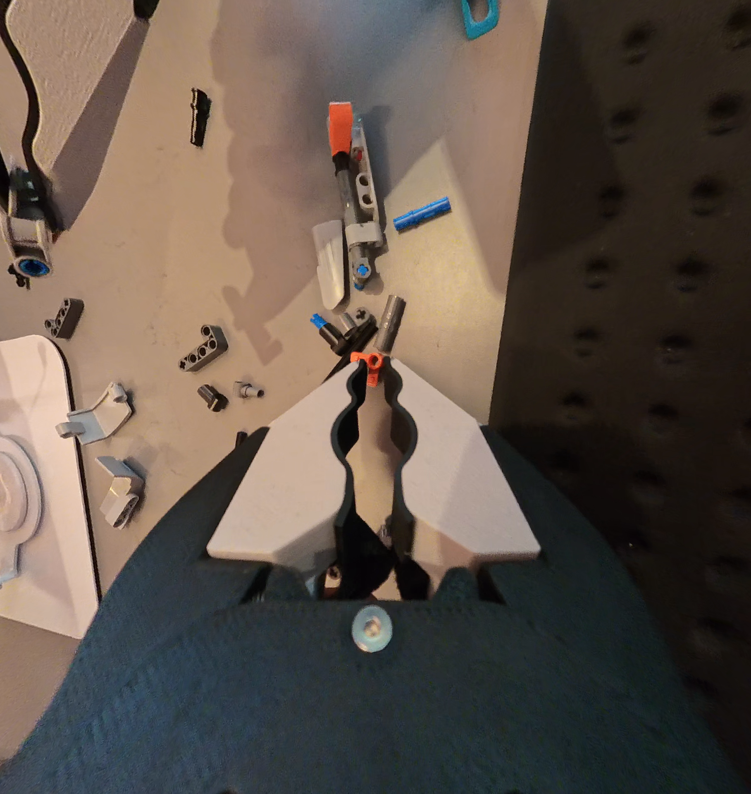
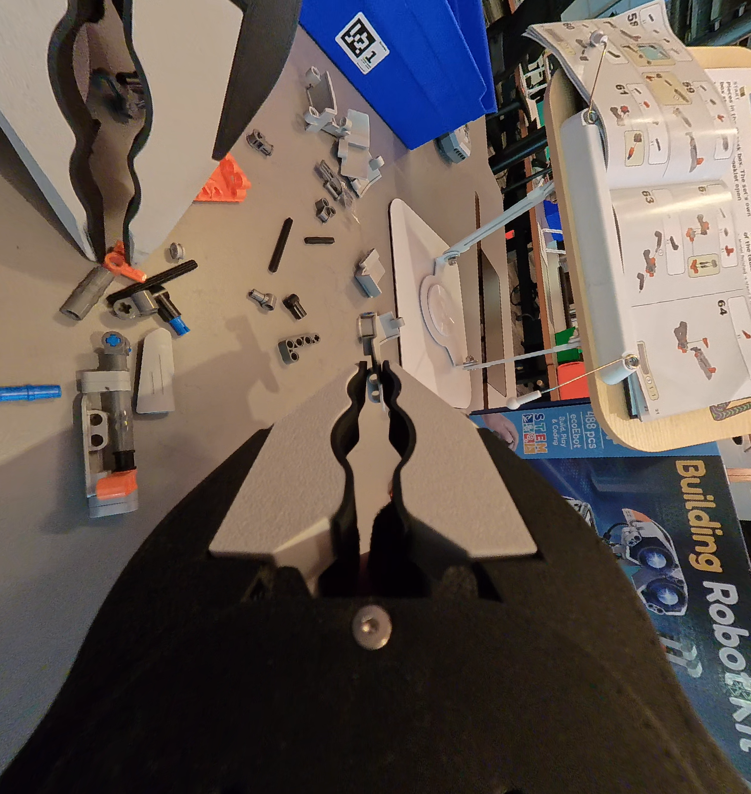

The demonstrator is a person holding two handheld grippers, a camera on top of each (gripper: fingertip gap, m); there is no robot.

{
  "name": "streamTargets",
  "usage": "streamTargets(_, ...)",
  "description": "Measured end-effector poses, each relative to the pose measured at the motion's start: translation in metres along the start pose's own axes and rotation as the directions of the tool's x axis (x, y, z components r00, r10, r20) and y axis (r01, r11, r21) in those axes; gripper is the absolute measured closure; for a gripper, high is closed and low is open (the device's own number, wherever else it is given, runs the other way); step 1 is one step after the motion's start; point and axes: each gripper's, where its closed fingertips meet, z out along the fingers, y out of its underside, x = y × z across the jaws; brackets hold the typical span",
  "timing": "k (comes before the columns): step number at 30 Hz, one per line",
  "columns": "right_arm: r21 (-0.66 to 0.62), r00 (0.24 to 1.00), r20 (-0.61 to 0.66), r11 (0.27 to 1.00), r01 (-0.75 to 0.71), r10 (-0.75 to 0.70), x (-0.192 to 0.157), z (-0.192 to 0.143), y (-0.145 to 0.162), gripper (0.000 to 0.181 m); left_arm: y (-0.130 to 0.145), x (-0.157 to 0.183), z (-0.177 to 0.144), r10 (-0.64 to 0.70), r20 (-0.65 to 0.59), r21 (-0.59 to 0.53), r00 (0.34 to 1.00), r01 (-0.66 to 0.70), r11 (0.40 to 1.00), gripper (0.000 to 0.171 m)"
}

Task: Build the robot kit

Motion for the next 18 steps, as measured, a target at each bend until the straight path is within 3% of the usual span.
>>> streamTargets(5, -0.001, 1.000, 0.003, 1.000, -0.003, 0.003, 0.000, -0.001, 0.000, 0.177, 0.003, -0.010, -0.001, -0.023, 0.056, 0.025, 0.998, 0.022, 0.999, 0.165)
streamTargets(10, -0.021, 1.000, 0.023, 1.000, -0.010, 0.010, -0.004, 0.002, 0.005, 0.177, -0.011, -0.034, -0.013, -0.110, 0.126, 0.168, 0.986, 0.089, 0.982, 0.165)
streamTargets(18, -0.158, 0.988, 0.156, 0.987, 0.014, 0.011, -0.033, 0.018, 0.041, 0.177, -0.025, -0.072, -0.033, -0.328, 0.137, 0.426, 0.935, 0.243, 0.872, 0.165)
